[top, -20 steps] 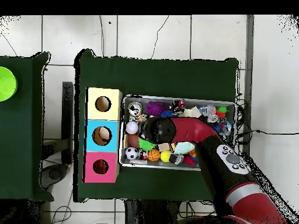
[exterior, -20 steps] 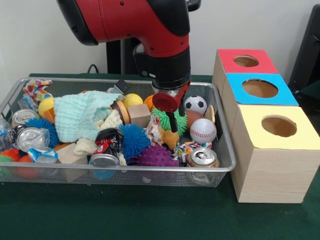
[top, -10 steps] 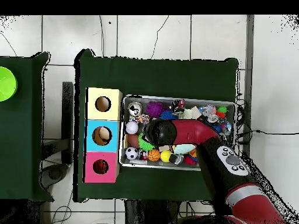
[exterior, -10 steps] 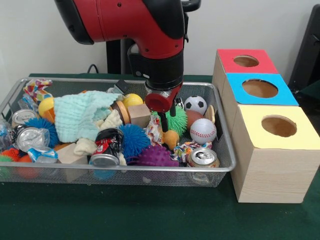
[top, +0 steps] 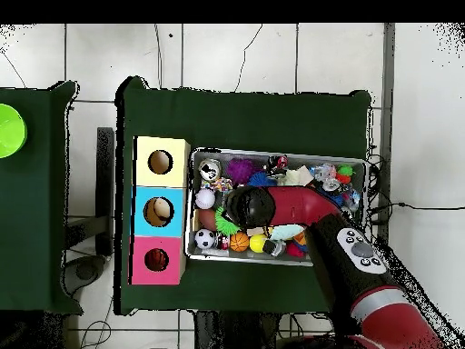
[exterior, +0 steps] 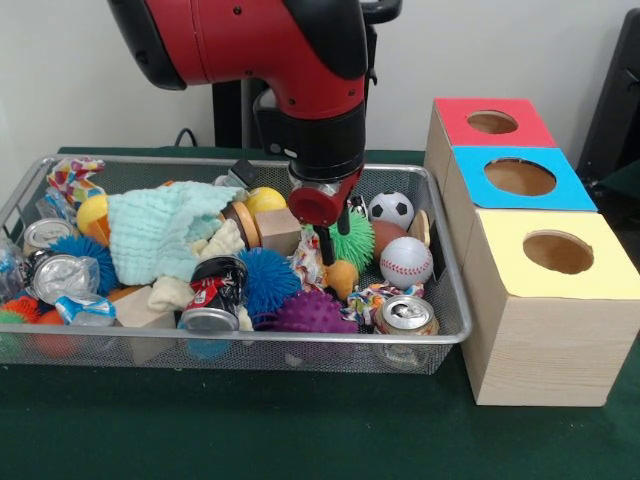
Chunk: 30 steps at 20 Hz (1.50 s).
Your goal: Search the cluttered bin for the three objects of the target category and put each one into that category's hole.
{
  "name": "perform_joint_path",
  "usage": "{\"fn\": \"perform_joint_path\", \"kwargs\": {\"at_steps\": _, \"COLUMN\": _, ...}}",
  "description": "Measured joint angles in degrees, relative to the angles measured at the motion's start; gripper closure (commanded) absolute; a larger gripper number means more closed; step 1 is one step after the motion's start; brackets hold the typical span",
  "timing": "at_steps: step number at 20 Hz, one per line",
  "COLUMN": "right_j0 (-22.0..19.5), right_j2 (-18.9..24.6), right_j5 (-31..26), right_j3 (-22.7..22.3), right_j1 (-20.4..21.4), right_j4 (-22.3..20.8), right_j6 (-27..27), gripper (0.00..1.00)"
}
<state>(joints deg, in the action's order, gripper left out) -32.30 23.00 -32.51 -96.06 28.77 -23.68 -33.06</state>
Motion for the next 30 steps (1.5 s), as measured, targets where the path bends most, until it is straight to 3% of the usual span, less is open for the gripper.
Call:
{"fn": "perform_joint_path", "kwargs": {"at_steps": 24, "right_j0": -0.1, "right_j2": -0.2, "right_j5": 5.6, "right_j3": 0.6, "right_j1": -2.7, "right_j4": -0.1, "right_j6": 0.0, "gripper": 0.0}}
{"fn": "perform_joint_path", "kwargs": {"at_steps": 30, "right_j0": 1.6, "right_j2": -1.8, "right_j5": 5.6, "right_j3": 1.7, "right_j1": -3.2, "right_j4": -2.2, "right_j6": 0.0, "gripper": 0.0}}
